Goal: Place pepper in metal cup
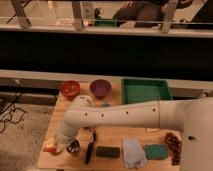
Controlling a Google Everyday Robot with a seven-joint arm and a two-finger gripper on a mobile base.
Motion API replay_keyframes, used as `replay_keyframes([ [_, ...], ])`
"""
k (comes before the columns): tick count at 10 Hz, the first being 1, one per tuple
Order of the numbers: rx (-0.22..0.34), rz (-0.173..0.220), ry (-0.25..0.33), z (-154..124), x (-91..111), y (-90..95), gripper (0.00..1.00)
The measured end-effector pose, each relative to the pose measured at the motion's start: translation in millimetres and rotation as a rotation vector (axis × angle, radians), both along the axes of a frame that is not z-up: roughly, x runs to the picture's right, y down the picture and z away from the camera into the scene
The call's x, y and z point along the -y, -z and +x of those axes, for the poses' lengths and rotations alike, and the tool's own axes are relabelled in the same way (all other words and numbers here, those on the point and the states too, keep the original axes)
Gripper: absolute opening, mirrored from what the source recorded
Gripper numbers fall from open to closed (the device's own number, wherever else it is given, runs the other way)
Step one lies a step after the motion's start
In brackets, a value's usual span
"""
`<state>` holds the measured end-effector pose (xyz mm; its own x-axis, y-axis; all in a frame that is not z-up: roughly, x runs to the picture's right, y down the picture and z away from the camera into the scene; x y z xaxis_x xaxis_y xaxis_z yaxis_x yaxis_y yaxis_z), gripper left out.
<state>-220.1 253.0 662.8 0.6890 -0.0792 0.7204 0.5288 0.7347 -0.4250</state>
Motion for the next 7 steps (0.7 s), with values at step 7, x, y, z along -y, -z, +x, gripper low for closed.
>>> replay_keyframes([
  [7, -0.041, -0.007, -0.025, 24.5, -8.6, -27.1, 0.04],
])
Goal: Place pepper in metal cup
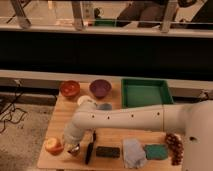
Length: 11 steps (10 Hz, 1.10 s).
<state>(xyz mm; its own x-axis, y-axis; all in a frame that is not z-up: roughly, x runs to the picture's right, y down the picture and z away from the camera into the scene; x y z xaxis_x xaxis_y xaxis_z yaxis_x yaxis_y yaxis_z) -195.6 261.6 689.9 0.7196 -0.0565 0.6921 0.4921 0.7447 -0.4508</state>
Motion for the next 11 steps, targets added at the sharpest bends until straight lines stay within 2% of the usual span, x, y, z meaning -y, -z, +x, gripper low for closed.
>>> replay_keyframes([
  [11, -0.023, -0.009, 0.008, 12.4, -8.7, -3.6, 0.04],
])
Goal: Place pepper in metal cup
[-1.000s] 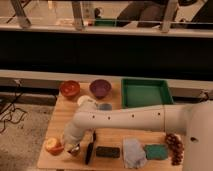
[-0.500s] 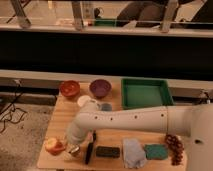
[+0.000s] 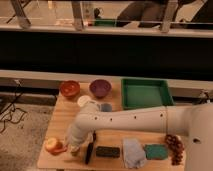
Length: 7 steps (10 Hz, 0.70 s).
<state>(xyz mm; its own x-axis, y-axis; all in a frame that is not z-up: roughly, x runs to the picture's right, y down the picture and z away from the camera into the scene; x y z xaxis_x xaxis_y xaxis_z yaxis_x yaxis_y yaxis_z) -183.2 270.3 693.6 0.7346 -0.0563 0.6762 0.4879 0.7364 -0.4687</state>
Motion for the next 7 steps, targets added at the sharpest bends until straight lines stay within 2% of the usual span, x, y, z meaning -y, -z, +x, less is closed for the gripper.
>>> replay_keyframes([
  [2, 0.001, 0.0, 0.003, -1.6, -0.1, -0.7, 0.04],
  [3, 0.001, 0.0, 0.003, -1.6, 0.0, -0.7, 0.07],
  [4, 0.001, 0.0, 0.002, -1.5, 0.1, -0.8, 0.14],
  [7, 0.001, 0.0, 0.002, -1.5, 0.1, -0.8, 0.45],
])
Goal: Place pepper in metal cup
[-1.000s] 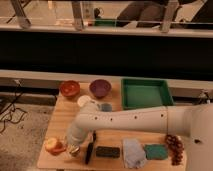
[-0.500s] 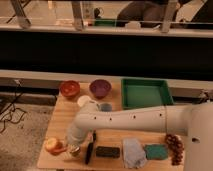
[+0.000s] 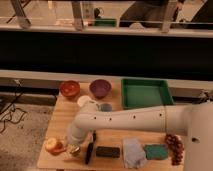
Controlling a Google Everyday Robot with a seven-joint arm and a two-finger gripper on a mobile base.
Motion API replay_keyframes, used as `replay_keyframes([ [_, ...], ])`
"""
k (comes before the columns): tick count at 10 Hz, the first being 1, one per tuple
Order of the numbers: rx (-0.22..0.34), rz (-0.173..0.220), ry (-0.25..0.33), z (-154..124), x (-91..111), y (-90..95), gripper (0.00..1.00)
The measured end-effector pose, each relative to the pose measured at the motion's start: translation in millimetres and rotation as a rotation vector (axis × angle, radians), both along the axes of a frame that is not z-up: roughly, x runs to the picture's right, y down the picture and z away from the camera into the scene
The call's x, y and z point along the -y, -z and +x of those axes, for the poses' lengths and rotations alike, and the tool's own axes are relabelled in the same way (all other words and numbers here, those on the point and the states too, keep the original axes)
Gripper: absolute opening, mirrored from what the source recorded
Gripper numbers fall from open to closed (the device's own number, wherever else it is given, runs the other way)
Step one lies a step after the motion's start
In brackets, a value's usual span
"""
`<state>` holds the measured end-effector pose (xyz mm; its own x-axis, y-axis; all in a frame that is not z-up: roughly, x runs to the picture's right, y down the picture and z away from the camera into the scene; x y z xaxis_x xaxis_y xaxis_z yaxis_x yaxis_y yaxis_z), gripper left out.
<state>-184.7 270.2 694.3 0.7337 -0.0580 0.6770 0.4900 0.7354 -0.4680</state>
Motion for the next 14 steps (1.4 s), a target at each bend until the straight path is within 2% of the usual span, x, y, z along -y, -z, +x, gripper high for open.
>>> replay_keyframes([
  [2, 0.0, 0.0, -0.001, 0.3, 0.1, -0.1, 0.67],
  [4, -0.001, 0.0, -0.001, 0.5, 0.2, -0.2, 0.79],
  [14, -0.001, 0.0, -0.002, 0.6, 0.3, -0.3, 0.8],
])
